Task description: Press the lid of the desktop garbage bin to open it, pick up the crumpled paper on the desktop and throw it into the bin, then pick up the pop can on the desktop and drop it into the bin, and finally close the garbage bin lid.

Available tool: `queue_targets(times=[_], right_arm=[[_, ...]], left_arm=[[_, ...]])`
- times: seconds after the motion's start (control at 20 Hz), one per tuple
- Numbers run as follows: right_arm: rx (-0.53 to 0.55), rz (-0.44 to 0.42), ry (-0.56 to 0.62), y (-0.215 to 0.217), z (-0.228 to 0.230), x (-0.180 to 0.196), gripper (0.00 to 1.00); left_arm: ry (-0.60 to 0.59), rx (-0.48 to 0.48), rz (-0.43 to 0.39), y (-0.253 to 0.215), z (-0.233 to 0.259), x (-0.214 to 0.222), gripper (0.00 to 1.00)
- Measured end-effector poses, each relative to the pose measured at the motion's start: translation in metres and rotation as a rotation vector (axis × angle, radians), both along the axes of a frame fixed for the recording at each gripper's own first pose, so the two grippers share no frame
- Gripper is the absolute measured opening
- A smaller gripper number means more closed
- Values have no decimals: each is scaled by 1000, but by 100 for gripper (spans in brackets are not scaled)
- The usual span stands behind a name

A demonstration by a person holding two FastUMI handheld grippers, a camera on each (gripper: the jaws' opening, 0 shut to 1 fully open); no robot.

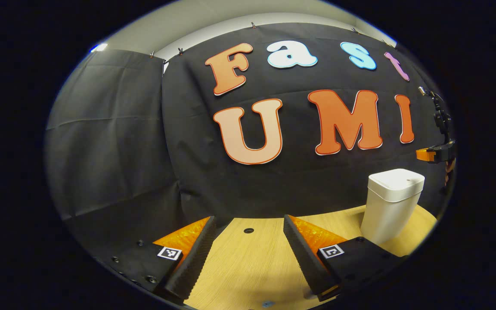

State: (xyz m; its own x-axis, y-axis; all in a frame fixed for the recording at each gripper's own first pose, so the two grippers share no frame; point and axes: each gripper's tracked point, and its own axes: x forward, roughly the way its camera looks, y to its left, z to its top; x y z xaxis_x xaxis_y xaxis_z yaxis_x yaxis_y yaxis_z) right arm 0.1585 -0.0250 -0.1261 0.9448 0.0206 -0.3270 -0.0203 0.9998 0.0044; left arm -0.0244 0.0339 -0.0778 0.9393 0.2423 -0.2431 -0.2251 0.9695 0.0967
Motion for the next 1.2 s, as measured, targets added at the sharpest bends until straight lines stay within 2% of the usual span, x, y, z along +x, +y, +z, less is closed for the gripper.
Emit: queue_targets(times=[0.1,0.3,0.55,0.85,1.0,1.2], right_arm=[[24,26,54,6,-17,5,1],[-4,81,113,12,-41,10,1],[-15,105,191,17,-70,13,1],[-22,108,214,18,-74,11,1],[9,105,222,19,-72,9,1],[-5,98,191,19,-63,10,1]], left_arm=[[11,7,17,-1,-2,0,100],[31,20,40,-4,-3,-3,100],[49,32,58,-5,-5,-7,100],[54,37,62,-2,-4,-10,100],[45,28,53,-3,-3,-9,100],[30,24,43,5,-1,-10,100]])
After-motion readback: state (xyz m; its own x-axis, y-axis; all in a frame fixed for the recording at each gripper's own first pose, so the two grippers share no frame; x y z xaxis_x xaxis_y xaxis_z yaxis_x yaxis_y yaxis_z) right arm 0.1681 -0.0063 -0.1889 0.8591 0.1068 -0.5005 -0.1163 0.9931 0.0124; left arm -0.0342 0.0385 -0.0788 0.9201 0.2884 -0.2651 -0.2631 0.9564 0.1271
